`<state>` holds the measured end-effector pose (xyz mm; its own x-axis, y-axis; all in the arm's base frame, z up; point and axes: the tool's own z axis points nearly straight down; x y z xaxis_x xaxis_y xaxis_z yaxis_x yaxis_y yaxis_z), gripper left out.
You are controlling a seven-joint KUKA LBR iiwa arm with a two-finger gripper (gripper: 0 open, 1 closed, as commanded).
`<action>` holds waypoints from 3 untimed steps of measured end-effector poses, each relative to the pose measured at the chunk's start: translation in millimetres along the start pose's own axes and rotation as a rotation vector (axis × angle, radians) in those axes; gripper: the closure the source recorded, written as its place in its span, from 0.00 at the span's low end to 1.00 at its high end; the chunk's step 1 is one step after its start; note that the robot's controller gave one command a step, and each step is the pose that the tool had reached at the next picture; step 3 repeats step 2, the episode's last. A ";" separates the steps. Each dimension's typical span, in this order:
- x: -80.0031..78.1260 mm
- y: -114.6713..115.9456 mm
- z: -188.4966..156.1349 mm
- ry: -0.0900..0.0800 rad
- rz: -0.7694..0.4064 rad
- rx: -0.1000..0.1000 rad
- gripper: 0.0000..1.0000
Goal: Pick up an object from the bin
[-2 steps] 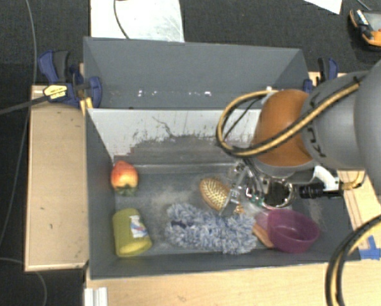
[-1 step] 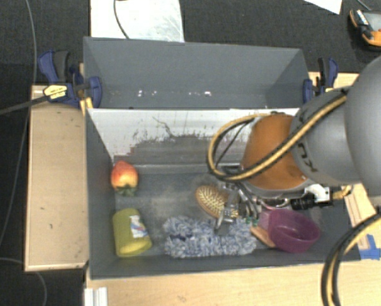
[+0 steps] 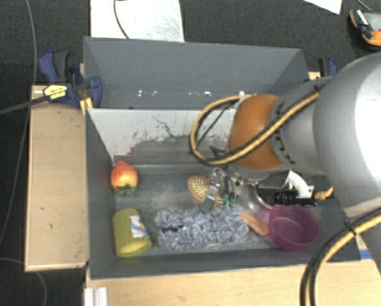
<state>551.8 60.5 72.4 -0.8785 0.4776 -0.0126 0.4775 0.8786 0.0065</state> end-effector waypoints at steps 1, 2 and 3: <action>0.0 0.0 0.0 0.000 -0.001 0.000 1.00; 1.4 -1.2 -19.9 0.005 -0.004 0.004 1.00; 1.4 -1.2 -19.9 0.005 -0.004 0.004 1.00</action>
Offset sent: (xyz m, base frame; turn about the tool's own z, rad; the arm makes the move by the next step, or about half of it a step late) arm 0.0000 -0.0001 0.0517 -0.0009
